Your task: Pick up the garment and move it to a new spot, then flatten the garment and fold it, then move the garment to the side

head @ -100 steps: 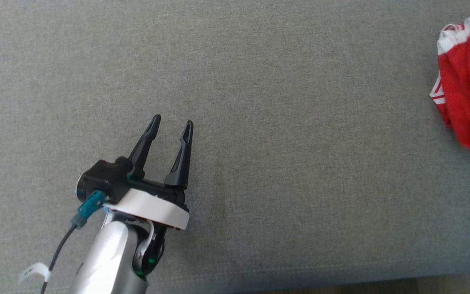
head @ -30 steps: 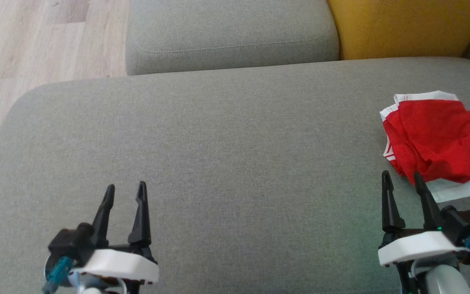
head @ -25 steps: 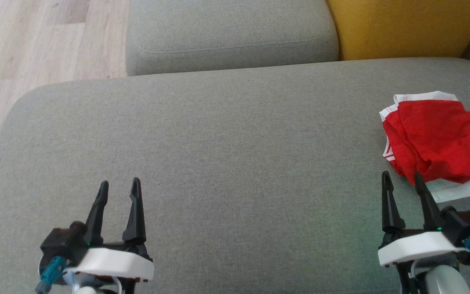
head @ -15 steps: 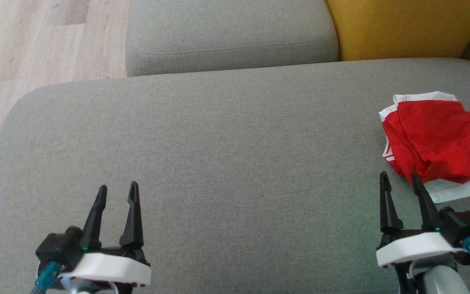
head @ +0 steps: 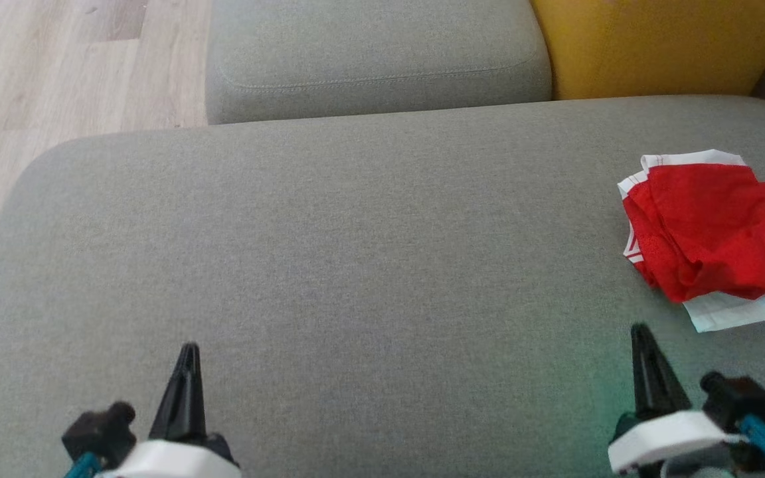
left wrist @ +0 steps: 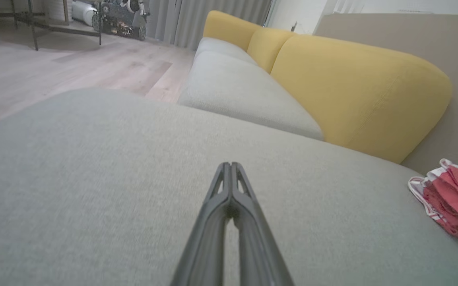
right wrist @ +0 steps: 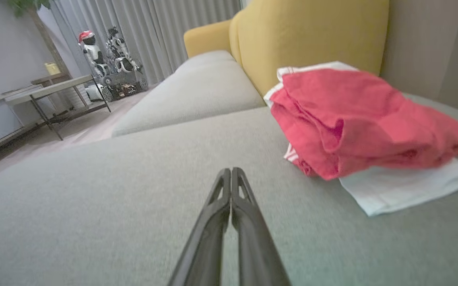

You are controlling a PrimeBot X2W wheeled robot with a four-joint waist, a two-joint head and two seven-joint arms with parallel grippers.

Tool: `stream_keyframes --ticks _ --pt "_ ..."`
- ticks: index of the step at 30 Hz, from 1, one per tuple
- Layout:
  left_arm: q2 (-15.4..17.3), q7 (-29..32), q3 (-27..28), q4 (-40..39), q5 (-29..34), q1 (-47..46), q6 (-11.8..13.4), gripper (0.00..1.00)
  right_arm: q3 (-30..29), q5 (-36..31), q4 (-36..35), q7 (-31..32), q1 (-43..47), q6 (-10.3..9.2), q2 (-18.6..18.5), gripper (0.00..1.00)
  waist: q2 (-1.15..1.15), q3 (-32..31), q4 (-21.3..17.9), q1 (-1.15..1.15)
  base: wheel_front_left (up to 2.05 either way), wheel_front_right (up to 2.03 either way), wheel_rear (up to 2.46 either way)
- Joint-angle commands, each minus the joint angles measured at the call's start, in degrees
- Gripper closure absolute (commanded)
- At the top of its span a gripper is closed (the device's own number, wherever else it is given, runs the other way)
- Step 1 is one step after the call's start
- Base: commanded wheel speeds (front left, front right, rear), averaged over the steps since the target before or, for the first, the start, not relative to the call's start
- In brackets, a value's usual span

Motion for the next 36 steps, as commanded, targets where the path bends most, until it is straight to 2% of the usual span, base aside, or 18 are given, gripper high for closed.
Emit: stream_keyframes --ticks 1,36 --pt "0.0 0.1 0.1 -1.2 -0.9 -0.9 -0.1 1.0 -0.2 1.0 -1.1 0.3 -1.0 0.0 0.0 1.0 0.0 0.0 0.0 0.0 0.0 0.0 0.0" --pt "0.9 5.0 2.8 1.4 -22.0 -4.8 -2.0 1.0 -1.8 23.8 -2.7 6.0 -2.8 -0.02 -0.1 1.0 0.0 0.7 0.1 0.0 0.0 0.0 0.0"
